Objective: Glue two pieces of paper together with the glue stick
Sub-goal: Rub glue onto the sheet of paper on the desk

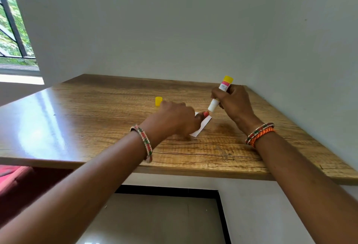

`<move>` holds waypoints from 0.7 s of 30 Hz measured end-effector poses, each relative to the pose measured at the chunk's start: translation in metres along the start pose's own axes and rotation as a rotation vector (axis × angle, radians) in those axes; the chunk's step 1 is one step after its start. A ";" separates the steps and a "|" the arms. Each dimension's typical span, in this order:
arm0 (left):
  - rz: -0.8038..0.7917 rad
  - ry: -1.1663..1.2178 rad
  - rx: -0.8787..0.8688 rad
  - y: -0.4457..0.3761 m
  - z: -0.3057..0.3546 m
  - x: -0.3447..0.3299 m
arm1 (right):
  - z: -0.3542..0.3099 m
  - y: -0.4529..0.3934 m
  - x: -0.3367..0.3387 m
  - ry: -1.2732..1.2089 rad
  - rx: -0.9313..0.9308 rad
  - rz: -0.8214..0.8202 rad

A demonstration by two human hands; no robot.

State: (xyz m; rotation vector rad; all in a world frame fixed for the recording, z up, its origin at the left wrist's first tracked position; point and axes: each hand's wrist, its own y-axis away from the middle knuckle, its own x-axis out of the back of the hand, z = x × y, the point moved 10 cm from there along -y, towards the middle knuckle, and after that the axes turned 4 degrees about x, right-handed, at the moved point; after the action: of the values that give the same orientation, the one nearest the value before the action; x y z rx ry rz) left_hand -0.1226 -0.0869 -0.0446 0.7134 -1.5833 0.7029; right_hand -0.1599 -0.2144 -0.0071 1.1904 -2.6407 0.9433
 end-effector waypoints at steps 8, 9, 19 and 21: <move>-0.197 0.359 -0.311 -0.003 -0.017 0.005 | 0.004 -0.002 -0.005 0.073 0.016 -0.024; -0.223 0.311 -0.308 -0.003 -0.020 -0.003 | 0.004 -0.003 -0.006 0.084 0.021 -0.028; -0.055 0.034 -0.131 -0.003 -0.002 -0.019 | 0.006 -0.005 -0.007 0.162 0.047 -0.026; -0.037 0.059 -0.113 -0.003 -0.001 -0.016 | 0.010 -0.006 -0.008 0.197 0.049 -0.040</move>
State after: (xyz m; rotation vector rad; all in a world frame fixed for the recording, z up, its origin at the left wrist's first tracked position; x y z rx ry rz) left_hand -0.1176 -0.0871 -0.0602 0.6324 -1.5391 0.5972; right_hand -0.1484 -0.2174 -0.0145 1.0936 -2.4454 1.0651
